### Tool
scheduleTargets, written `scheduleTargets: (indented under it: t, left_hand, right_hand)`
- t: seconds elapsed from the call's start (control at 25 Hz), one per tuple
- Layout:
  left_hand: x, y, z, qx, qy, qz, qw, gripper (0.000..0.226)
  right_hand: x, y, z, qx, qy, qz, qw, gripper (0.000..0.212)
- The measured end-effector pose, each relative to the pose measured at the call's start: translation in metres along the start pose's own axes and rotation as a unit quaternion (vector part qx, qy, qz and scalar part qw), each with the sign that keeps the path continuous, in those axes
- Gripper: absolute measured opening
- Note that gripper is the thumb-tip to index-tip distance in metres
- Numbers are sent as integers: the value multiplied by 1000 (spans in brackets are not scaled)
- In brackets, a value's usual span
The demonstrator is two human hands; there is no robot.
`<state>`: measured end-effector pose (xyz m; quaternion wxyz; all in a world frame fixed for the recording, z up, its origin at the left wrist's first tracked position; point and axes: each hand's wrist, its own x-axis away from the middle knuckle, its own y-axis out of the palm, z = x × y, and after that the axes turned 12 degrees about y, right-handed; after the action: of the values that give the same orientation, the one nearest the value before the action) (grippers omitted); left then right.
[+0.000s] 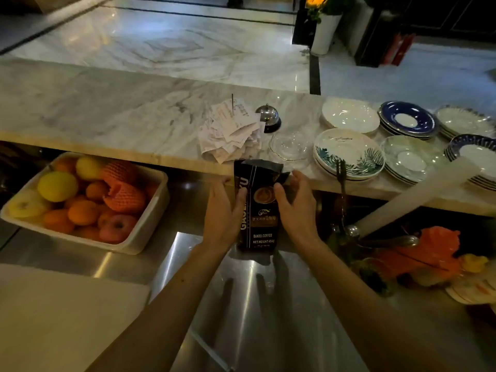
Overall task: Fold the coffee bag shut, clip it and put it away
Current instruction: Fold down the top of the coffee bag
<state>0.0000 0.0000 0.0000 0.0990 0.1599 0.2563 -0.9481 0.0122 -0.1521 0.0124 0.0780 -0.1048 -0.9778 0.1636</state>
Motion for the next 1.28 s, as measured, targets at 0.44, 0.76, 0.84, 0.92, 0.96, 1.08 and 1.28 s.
scheduleTargets:
  t: [0.44, 0.76, 0.84, 0.92, 0.96, 1.08, 1.28]
  left_hand:
    - [-10, 34, -40, 97, -40, 50, 993, 10]
    - [5, 24, -25, 119, -52, 89, 988, 10]
    - [12, 20, -21, 124, -57, 99, 986, 9]
    - [19, 16, -16, 124, -58, 101, 985, 7]
    - [21, 13, -12, 124, -59, 101, 985, 6]
    - [26, 4, 5, 131, -71, 115, 982, 13]
    - [43, -14, 35, 108, -23, 103, 989, 18]
  right_hand:
    - [-26, 21, 25, -89, 36, 46, 994, 12]
    - [-16, 19, 30, -83, 60, 63, 993, 16]
    - [-11, 15, 30, -64, 60, 65, 994, 9]
    - [-5, 11, 30, -44, 59, 71, 995, 9]
    - [0, 9, 29, -43, 62, 64, 995, 10]
    - [18, 1, 23, -73, 78, 22, 994, 12]
    - [51, -20, 1, -89, 13, 15, 996, 14]
